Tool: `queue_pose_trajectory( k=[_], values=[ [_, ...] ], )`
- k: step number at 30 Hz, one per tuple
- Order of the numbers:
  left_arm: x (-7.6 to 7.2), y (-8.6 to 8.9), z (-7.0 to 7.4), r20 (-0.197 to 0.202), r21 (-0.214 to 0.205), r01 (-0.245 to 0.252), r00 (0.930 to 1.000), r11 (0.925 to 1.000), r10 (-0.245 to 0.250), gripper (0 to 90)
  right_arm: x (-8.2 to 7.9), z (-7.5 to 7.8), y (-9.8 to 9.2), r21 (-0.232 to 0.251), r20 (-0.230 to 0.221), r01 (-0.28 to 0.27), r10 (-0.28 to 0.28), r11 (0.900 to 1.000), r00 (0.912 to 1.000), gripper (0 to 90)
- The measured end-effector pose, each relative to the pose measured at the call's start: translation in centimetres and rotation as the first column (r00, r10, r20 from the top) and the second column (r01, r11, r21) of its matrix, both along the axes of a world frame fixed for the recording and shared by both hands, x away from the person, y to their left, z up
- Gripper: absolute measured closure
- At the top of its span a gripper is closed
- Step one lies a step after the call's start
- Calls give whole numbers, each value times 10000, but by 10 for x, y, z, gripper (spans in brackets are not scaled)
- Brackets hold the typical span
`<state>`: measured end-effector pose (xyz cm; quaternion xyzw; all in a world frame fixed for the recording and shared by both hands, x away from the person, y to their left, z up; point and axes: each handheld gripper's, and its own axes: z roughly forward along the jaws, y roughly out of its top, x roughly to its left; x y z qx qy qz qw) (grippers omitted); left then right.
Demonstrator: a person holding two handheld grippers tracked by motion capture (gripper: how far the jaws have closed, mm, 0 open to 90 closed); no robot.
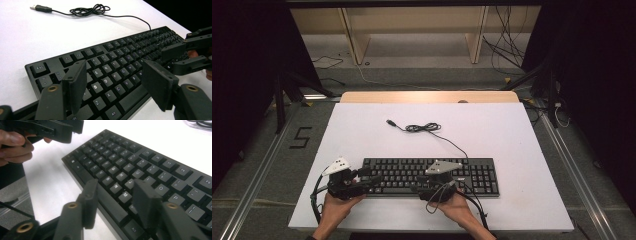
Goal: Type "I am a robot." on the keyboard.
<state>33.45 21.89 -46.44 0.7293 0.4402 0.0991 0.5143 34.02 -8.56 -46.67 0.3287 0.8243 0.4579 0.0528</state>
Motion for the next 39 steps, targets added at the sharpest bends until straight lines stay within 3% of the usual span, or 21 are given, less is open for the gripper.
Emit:
queue_pose_trajectory(
  k=[17, 39],
  values=[
    [-1, 0, 1, 126, -26, 60, 9999, 10000, -60, 328, 1, -9, 9, -558, -144, -327, 319, 9979, 9994, 885],
    [-1, 0, 1, 201, 5, -24, 9998, 10000, 24, 306, 2, -19, 16, -1220, -178, -335, 316, 9920, 9993, 900]
  ],
)
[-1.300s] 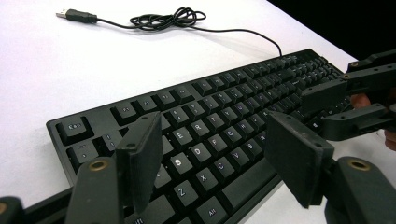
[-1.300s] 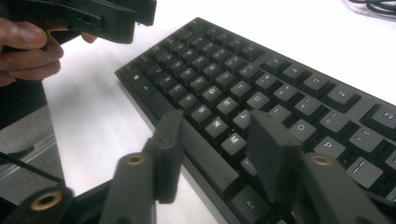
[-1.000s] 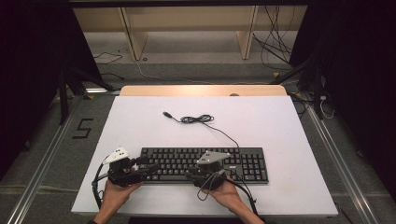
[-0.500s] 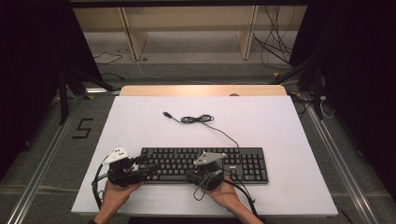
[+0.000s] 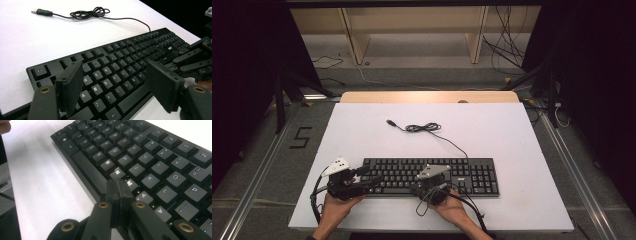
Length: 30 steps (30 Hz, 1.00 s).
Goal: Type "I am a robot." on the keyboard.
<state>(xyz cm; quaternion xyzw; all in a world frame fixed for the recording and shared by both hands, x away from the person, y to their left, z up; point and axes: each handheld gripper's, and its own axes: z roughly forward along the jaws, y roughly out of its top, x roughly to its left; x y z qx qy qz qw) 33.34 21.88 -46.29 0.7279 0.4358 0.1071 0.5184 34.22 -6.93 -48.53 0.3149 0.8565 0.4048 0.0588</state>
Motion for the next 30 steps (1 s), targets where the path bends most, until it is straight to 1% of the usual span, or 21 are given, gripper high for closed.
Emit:
queue_pose_trajectory(
  k=[3, 9, 11, 13, 14, 15, 16, 20, 21, 22, 26, 28, 30],
  values=[
    [0, 0, 0, 8, 10, -1, 10000, 10000, 1, 306, -1, 0, 1, -76, 88, -29, 30, 10000, 10000, 900],
    [0, 1, 0, 18, 7, -27, 10000, 10000, 27, 306, 0, 1, 0, 43, -74, 81, -81, 10000, 9999, 900],
    [1, 1, 0, 16, 9, -50, 10000, 10000, 50, 306, 0, 2, -1, 86, -115, 104, -103, 9999, 9999, 885],
    [1, 1, 0, 16, -2, -60, 10000, 10000, 60, 306, 1, 4, -3, 475, -246, 132, -121, 9988, 9996, 855],
    [1, 1, 0, 23, -12, -72, 10000, 10000, 72, 306, 2, 5, -5, 620, -218, 110, -97, 9980, 9997, 844],
    [1, 2, 0, 29, -17, -80, 10000, 10000, 80, 306, 2, 5, -5, 620, -218, 110, -97, 9980, 9997, 844],
    [1, 2, 0, 26, -26, -81, 10000, 10000, 81, 306, 1, 8, -6, 825, -148, 127, -116, 9965, 9998, 826],
    [1, 1, 0, 26, -22, -84, 10000, 10000, 84, 306, 1, 11, -9, 1042, -109, 154, -144, 9944, 9998, 751],
    [1, 1, 0, 25, -7, -77, 10000, 10000, 77, 306, 1, 11, -9, 1042, -109, 154, -144, 9944, 9998, 751],
    [1, 1, 0, 22, 0, -70, 10000, 10000, 70, 306, 1, 12, -11, 1116, -107, 220, -209, 9935, 9997, 711],
    [1, 1, 0, 10, 15, -51, 10000, 10000, 51, 306, 3, 14, -12, 1246, -124, 281, -267, 9918, 9996, 626],
    [1, 1, 0, 8, 12, -55, 10000, 10000, 55, 306, 4, 15, -13, 1243, -129, 309, -296, 9918, 9995, 619],
    [1, 1, 0, 9, 23, -63, 10000, 10000, 63, 306, 4, 15, -13, 1287, -94, 303, -293, 9912, 9995, 593]
  ],
)
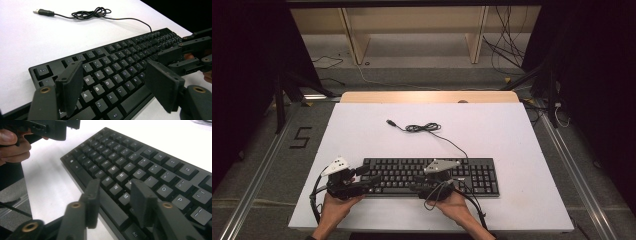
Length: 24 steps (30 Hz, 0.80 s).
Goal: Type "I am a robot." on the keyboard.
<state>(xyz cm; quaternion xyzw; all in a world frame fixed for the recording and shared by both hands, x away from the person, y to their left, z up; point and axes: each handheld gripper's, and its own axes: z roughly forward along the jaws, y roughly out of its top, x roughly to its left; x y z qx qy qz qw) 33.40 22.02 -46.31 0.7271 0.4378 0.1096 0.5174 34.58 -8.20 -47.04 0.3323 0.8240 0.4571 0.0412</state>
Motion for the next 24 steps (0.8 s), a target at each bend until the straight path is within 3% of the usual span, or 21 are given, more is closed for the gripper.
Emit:
queue_pose_trajectory(
  k=[5, 24],
  values=[
    [0, 0, 0, -8, 8, 0, 10000, 10000, 0, 306, 1, 1, 1, -63, -34, 124, -125, 9999, 9999, 505],
    [1, 0, 0, -25, 10, -25, 10000, 10000, 25, 312, 3, 3, 2, 33, -38, 337, -337, 9994, 9994, 374]
  ],
)
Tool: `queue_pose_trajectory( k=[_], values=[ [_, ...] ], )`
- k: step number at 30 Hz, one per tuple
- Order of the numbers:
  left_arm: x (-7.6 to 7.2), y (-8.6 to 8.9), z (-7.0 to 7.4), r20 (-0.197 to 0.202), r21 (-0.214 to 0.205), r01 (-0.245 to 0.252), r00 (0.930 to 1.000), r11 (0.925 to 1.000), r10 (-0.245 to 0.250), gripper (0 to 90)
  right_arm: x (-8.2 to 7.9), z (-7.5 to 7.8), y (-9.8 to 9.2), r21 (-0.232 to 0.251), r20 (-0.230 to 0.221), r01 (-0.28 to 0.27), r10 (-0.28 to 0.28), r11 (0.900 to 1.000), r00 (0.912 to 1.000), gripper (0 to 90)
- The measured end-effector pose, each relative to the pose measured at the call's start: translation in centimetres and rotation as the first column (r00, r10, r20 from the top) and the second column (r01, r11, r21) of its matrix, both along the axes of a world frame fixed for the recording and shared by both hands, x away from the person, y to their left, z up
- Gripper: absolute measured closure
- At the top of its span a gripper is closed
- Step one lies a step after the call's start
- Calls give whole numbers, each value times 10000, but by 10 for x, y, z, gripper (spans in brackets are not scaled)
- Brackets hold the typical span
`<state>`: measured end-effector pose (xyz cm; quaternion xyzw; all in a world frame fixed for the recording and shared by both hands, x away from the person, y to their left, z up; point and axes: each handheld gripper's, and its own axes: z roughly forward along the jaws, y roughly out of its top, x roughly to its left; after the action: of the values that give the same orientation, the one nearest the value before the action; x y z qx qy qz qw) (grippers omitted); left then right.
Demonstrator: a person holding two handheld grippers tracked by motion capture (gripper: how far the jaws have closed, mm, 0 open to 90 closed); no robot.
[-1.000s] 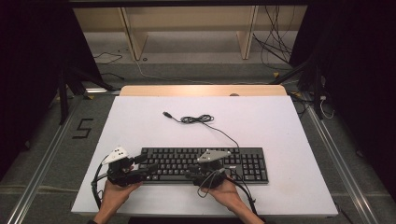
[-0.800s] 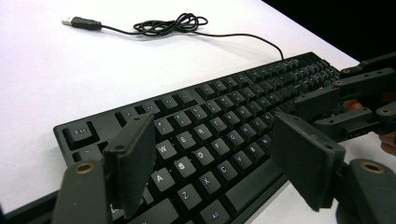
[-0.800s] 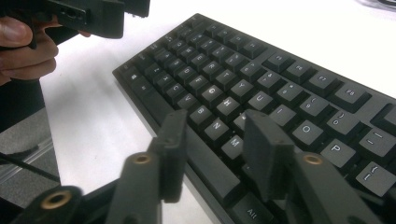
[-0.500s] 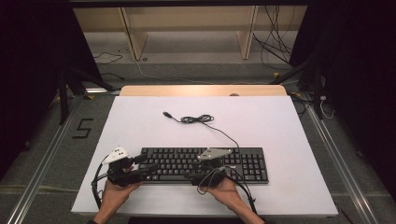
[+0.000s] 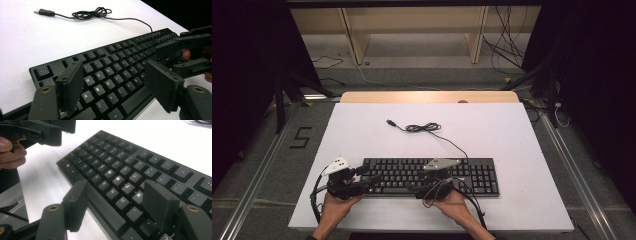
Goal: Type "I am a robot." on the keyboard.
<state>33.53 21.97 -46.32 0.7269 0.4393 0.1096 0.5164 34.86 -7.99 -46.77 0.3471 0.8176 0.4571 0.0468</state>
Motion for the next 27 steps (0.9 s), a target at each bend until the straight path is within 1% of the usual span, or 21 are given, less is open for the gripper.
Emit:
queue_pose_trajectory(
  k=[2, 4, 9, 12, 13, 14, 16, 17, 18, 20, 22, 24, 25, 27],
  values=[
    [2, -2, 0, -31, -38, 16, 10000, 10000, -16, 328, -1, 1, -1, 54, 43, -7, 6, 10000, 10000, 368],
    [3, -4, 0, -81, 65, -9, 10000, 10000, 9, 359, -1, 1, -1, 46, 52, -13, 13, 10000, 10000, 364],
    [7, -11, -1, -240, 233, 193, 9995, 9995, -187, 495, -3, 2, -3, 57, 120, -62, 61, 10000, 9999, 357],
    [9, -15, -1, -306, 509, 314, 9991, 9982, -298, 586, -5, 3, -4, 76, 140, -74, 73, 9999, 9999, 354],
    [9, -15, -1, -306, 509, 314, 9991, 9982, -298, 613, -6, 4, -4, 78, 170, -78, 77, 9999, 9998, 353],
    [10, -16, -1, -350, 608, 335, 9989, 9976, -314, 643, -6, 4, -5, 84, 164, -69, 68, 9999, 9998, 352],
    [13, -19, -1, -397, 705, 401, 9985, 9967, -374, 693, -7, 5, -6, 100, 183, -87, 86, 9999, 9998, 350],
    [16, -22, 0, -417, 877, 463, 9982, 9951, -427, 716, -8, 5, -6, 105, 198, -78, 76, 9999, 9998, 349],
    [16, -22, 0, -417, 877, 463, 9982, 9951, -427, 742, -8, 6, -6, 107, 229, -77, 74, 9999, 9997, 347],
    [21, -27, 0, -431, 1024, 575, 9976, 9931, -533, 785, -9, 7, -8, 145, 253, -54, 50, 9999, 9997, 346],
    [23, -29, 0, -458, 1056, 640, 9972, 9923, -595, 816, -9, 8, -9, 174, 263, -38, 34, 9998, 9996, 345],
    [25, -33, 0, -499, 1208, 725, 9965, 9900, -669, 850, -9, 9, -11, 197, 294, -16, 10, 9998, 9996, 343],
    [29, -36, -1, -569, 1351, 807, 9957, 9875, -735, 861, -10, 10, -12, 183, 296, -9, 3, 9998, 9996, 342],
    [30, -37, -1, -615, 1347, 828, 9953, 9874, -750, 873, -10, 10, -12, 212, 300, 14, -20, 9998, 9995, 341]
  ],
)
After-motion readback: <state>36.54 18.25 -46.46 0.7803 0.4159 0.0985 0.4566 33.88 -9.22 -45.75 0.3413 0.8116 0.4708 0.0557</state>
